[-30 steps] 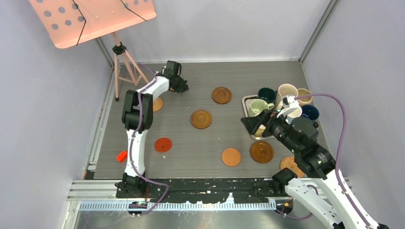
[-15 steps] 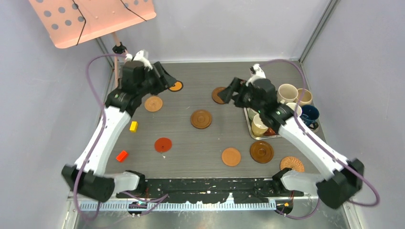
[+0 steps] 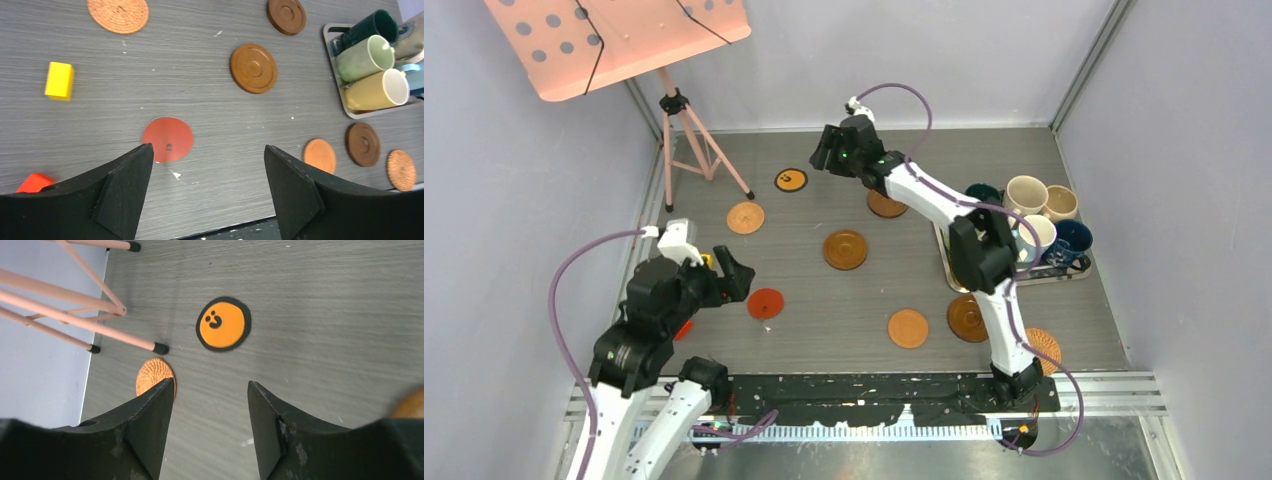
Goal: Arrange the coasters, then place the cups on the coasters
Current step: Move the coaster to the center of the board.
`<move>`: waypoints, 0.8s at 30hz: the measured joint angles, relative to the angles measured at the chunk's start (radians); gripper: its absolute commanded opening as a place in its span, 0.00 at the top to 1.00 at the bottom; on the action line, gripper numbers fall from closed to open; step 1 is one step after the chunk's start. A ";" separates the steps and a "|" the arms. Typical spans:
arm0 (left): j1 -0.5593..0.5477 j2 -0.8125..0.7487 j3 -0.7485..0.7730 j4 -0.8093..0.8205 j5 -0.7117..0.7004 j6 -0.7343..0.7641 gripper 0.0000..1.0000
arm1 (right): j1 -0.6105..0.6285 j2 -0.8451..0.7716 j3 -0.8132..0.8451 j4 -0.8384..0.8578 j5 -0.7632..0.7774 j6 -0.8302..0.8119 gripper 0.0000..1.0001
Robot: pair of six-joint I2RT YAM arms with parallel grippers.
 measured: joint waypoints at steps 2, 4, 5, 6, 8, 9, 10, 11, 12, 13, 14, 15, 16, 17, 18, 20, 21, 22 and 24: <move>0.000 -0.082 -0.027 -0.022 -0.031 0.031 0.13 | 0.003 0.109 0.107 -0.004 -0.003 0.003 0.39; 0.000 -0.140 -0.052 -0.038 -0.066 0.055 0.13 | 0.005 0.227 0.240 -0.002 -0.006 0.005 0.39; -0.003 -0.169 -0.069 -0.047 -0.089 0.065 0.13 | 0.005 0.275 0.297 0.002 -0.006 0.007 0.37; -0.006 -0.185 -0.079 -0.051 -0.101 0.068 0.13 | 0.006 0.320 0.352 0.004 -0.008 0.008 0.36; -0.014 -0.211 -0.098 -0.067 -0.127 0.073 0.13 | 0.006 0.405 0.450 0.015 -0.010 0.018 0.33; -0.016 -0.218 -0.104 -0.072 -0.136 0.076 0.13 | 0.006 0.431 0.475 0.021 -0.011 0.025 0.32; -0.020 -0.221 -0.109 -0.074 -0.144 0.079 0.13 | 0.004 0.457 0.493 0.030 -0.013 0.037 0.31; -0.023 -0.222 -0.115 -0.073 -0.150 0.083 0.13 | 0.001 0.474 0.500 0.041 -0.018 0.052 0.30; -0.026 -0.222 -0.121 -0.073 -0.156 0.087 0.13 | -0.002 0.488 0.503 0.051 -0.026 0.067 0.29; -0.028 -0.222 -0.126 -0.074 -0.160 0.089 0.13 | -0.005 0.501 0.504 0.062 -0.031 0.083 0.28; -0.029 -0.222 -0.129 -0.075 -0.165 0.090 0.13 | -0.009 0.514 0.504 0.074 -0.037 0.100 0.28; -0.030 -0.222 -0.130 -0.075 -0.168 0.091 0.13 | -0.014 0.526 0.509 0.085 -0.042 0.112 0.28; -0.031 -0.222 -0.131 -0.076 -0.174 0.091 0.13 | -0.020 0.546 0.522 0.097 -0.050 0.130 0.28; -0.033 -0.223 -0.131 -0.076 -0.180 0.091 0.13 | -0.026 0.560 0.531 0.108 -0.055 0.143 0.27; -0.033 -0.223 -0.131 -0.077 -0.188 0.091 0.13 | -0.032 0.578 0.544 0.113 -0.061 0.159 0.27; -0.033 -0.223 -0.131 -0.079 -0.200 0.091 0.13 | -0.043 0.608 0.561 0.127 -0.075 0.190 0.27; -0.033 -0.223 -0.131 -0.081 -0.205 0.091 0.13 | -0.048 0.621 0.568 0.134 -0.082 0.207 0.27; -0.033 -0.223 -0.131 -0.081 -0.211 0.091 0.13 | -0.051 0.630 0.570 0.139 -0.088 0.220 0.27; -0.033 -0.223 -0.131 -0.082 -0.219 0.091 0.13 | -0.061 0.645 0.573 0.146 -0.099 0.250 0.27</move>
